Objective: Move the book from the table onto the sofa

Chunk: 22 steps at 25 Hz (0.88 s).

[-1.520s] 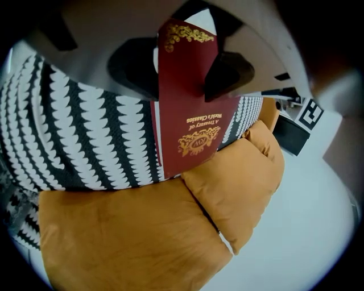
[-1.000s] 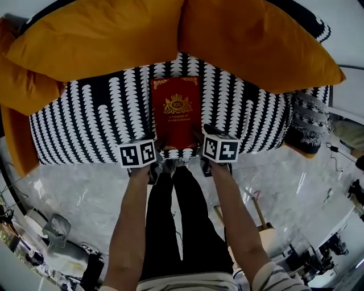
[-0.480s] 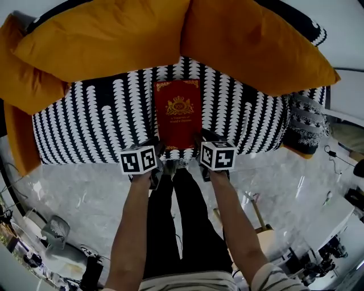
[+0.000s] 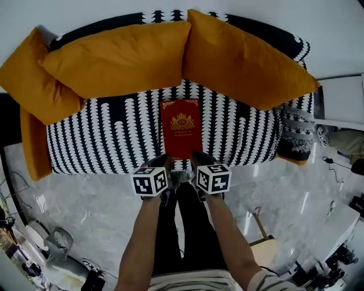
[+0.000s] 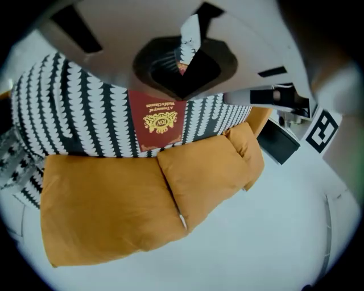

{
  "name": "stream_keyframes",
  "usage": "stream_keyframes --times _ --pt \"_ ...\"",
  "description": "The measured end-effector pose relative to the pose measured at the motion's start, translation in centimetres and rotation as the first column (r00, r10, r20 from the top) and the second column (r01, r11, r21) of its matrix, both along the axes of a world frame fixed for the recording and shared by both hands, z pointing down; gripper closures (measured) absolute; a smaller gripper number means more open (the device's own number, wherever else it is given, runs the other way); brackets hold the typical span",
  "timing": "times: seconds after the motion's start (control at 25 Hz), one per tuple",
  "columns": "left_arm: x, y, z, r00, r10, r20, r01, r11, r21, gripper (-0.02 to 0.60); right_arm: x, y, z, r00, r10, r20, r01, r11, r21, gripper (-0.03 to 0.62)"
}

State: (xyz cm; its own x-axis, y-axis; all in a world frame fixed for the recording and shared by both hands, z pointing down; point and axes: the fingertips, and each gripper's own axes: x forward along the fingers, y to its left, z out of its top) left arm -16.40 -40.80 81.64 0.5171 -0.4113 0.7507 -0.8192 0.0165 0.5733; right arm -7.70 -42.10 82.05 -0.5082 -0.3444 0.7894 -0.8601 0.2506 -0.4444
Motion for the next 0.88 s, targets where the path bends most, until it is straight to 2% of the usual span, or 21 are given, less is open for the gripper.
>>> stream_keyframes --times 0.2,0.4,0.6,0.88 --pt "0.0 1.2 -4.7 1.0 0.005 0.03 -0.007 0.998 0.059 0.577 -0.8 1.9 -5.2 1.0 -0.008 0.007 0.007 0.998 0.064 0.582" --pt "-0.3 0.9 -9.4 1.0 -0.005 0.016 0.003 0.99 0.14 0.578 -1.1 1.5 -10.7 0.999 0.018 0.038 -0.024 0.988 0.153 0.582" --pt "-0.2 0.6 -15.1 0.999 -0.021 0.025 0.015 0.974 0.224 0.578 -1.4 0.8 -17.2 0.998 0.029 0.061 -0.043 0.969 0.242 0.582" --pt "0.6 0.5 -21.8 0.997 -0.005 0.073 -0.019 0.947 0.32 0.578 -1.5 0.4 -23.6 0.998 0.018 0.064 -0.038 0.946 0.322 0.582"
